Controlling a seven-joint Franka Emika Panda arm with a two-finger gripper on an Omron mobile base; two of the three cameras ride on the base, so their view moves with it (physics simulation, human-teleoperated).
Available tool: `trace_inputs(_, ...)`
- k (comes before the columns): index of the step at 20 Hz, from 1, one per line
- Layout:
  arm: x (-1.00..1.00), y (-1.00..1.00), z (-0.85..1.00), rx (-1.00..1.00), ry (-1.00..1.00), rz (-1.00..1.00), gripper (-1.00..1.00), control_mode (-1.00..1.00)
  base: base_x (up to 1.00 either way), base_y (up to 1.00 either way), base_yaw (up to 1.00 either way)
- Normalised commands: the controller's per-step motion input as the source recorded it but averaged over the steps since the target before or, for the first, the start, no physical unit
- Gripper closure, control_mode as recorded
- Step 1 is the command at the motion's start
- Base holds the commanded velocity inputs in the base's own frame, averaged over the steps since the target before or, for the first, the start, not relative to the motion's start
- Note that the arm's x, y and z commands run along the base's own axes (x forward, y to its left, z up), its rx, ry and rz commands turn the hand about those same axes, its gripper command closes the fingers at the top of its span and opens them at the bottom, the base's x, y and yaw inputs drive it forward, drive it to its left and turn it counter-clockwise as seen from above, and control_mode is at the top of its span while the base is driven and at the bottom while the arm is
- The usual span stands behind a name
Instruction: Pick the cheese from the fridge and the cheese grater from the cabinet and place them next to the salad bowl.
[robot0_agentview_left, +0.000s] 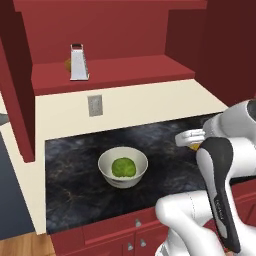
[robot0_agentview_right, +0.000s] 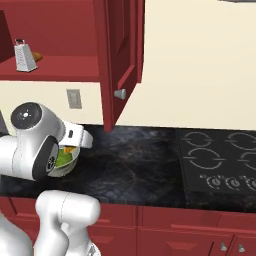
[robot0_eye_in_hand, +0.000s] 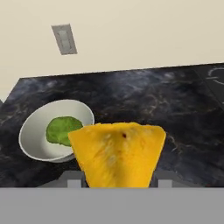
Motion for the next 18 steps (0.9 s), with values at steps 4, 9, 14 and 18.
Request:
trace_inputs(4, 0.00, -0.46, -0.81, -0.08, 0.01, 0.42, 1.00, -1.00, 0.00, 0.00, 0.00)
trace_inputs(9, 0.06, 0.04, -0.75, -0.13, 0.03, 0.21, 1.00, -1.00, 0.00, 0.00, 0.00)
trace_inputs(14, 0.08, 0.10, -0.58, -0.08, 0.00, 0.00, 1.00, -1.00, 0.00, 0.00, 0.00)
trace_inputs(18, 0.00, 0.06, -0.88, -0.04, 0.00, -0.06, 1.00, -1.00, 0.00, 0.00, 0.00)
